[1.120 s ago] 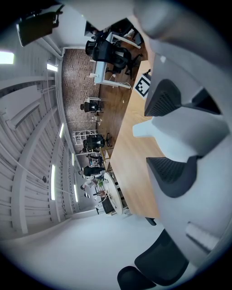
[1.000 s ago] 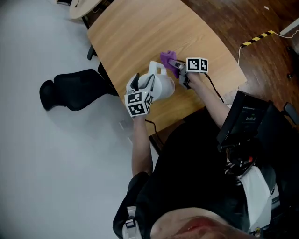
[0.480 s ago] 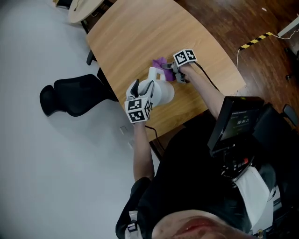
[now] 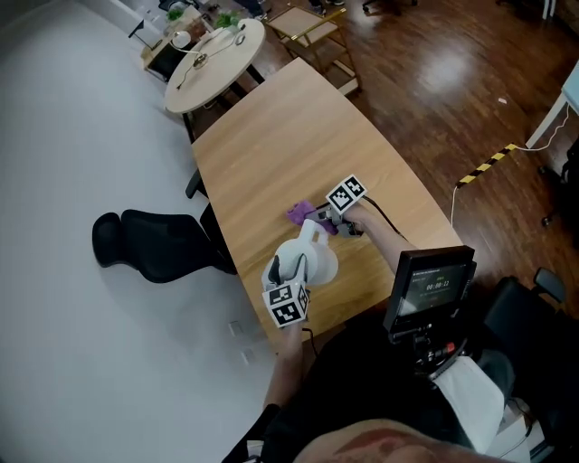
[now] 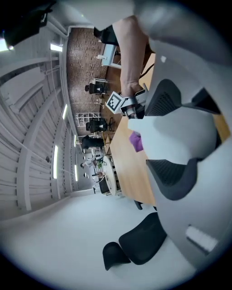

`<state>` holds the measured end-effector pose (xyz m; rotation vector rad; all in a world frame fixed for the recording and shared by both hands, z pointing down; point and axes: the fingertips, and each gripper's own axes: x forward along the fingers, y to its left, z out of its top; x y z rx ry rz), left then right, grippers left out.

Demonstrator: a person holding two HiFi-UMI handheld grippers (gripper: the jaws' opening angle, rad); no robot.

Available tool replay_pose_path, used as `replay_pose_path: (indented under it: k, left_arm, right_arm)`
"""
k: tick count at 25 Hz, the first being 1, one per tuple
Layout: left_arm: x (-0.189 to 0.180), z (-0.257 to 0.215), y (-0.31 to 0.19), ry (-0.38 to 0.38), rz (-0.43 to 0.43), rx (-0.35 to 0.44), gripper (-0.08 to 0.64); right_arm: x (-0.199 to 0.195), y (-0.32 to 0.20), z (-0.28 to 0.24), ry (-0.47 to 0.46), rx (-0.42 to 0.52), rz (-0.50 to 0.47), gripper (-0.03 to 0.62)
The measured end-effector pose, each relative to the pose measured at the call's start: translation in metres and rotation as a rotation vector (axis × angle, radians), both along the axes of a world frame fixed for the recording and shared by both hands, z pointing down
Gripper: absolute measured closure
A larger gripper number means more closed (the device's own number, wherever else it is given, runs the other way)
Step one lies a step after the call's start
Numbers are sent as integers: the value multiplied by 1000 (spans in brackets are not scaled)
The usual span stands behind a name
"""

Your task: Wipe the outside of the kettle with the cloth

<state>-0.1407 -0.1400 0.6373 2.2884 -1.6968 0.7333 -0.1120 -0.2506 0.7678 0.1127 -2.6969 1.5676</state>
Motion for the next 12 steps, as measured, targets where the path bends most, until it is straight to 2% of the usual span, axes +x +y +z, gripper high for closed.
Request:
replay_pose_path:
  k: [1, 3, 5, 7, 10, 11, 12]
  left_arm:
    - [-4, 6, 11, 16, -17, 6, 152]
    - [-11, 17, 22, 51, -13, 38, 144]
    - [-16, 21, 26, 52, 41, 68, 130]
    - [-15, 23, 23, 36, 164, 77, 119]
    - [-18, 20, 10, 45, 427, 50, 113]
    - [-21, 16, 4, 47, 499, 45, 104]
    - [-21, 12, -6, 46, 548, 44, 98]
  right_arm:
    - [1, 7, 6, -16, -16, 3, 517]
    - [5, 21, 12, -55, -29, 39, 517]
    - [13, 33, 14, -87, -38, 102, 518]
    - [26, 45, 14, -116, -60, 185, 518]
    - [43, 66, 10, -195, -130, 304, 520]
    - [44, 78, 7, -232, -198, 332, 520]
    - [44, 92, 4, -274, -316, 352, 520]
